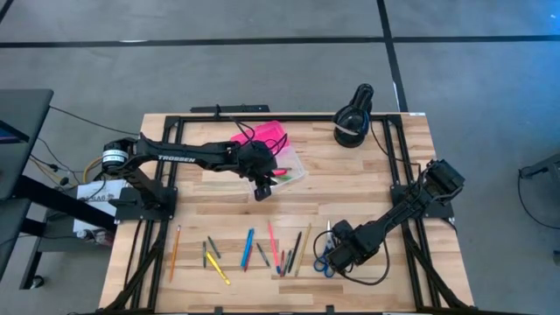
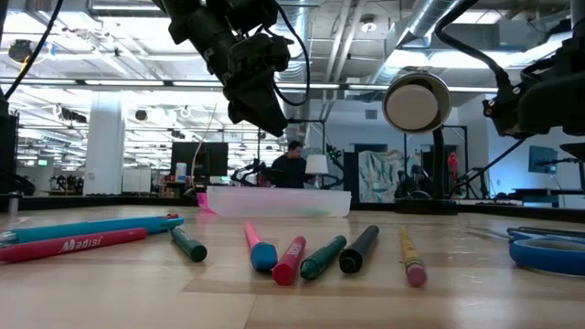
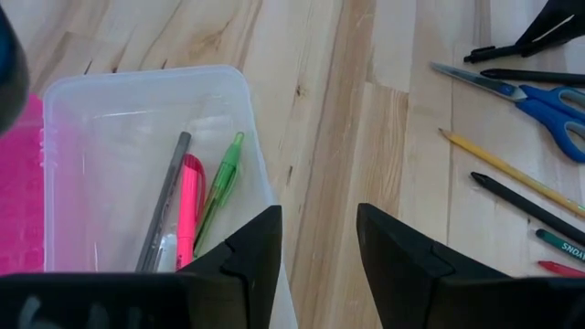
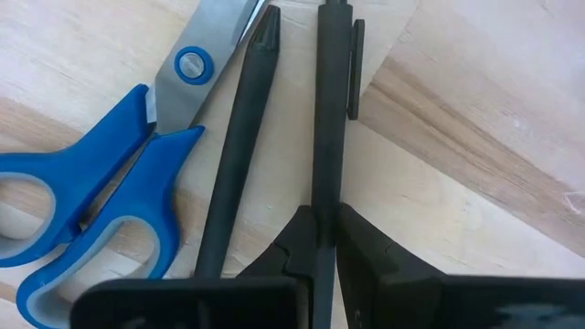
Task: Pick & place school supplies into a supply box
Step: Put the black pen into the pink supply box
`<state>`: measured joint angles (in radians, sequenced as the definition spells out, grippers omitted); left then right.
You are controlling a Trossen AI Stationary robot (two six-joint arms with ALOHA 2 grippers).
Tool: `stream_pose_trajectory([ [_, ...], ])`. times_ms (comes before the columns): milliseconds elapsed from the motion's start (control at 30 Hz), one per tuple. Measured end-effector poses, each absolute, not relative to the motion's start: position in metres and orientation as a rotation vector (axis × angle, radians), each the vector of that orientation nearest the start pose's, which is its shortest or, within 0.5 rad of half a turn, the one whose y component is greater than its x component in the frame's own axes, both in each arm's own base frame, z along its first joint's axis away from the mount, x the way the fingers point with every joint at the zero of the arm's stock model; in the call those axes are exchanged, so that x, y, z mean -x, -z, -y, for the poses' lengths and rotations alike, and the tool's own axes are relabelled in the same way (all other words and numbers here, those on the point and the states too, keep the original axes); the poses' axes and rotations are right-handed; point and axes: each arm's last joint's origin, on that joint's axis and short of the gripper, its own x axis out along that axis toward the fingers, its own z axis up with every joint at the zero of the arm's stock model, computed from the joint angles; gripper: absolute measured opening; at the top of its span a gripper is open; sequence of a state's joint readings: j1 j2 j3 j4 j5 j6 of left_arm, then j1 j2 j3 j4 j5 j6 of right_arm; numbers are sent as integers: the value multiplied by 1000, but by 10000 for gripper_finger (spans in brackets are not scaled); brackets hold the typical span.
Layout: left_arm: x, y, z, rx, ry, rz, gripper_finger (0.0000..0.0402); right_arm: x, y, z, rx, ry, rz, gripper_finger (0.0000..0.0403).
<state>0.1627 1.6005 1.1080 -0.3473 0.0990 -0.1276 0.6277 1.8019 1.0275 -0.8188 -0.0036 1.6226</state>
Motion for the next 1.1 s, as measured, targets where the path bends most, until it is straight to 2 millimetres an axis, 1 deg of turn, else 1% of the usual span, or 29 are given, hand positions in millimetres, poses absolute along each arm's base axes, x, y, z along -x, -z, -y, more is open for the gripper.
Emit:
stream_pose_trajectory([
  [333,-333,-232,-52,228,-113,-830,139,-241,-139,-174,-755,797,-1429,11],
  [667,-333,-232,-52,219,-114,-829,139,-246,-162,-177,-694,841,-1437,11],
  [767,-332,-234,-51,224,-105,-827,139,-250,-170,-178,-653,814,-1426,11],
  [933,-327,-246,-50,223,-99,-798,139,-260,-186,-173,-599,790,-1405,11],
  [1100,-317,-270,-49,208,-107,-711,139,-274,-204,-163,-536,762,-1372,11],
])
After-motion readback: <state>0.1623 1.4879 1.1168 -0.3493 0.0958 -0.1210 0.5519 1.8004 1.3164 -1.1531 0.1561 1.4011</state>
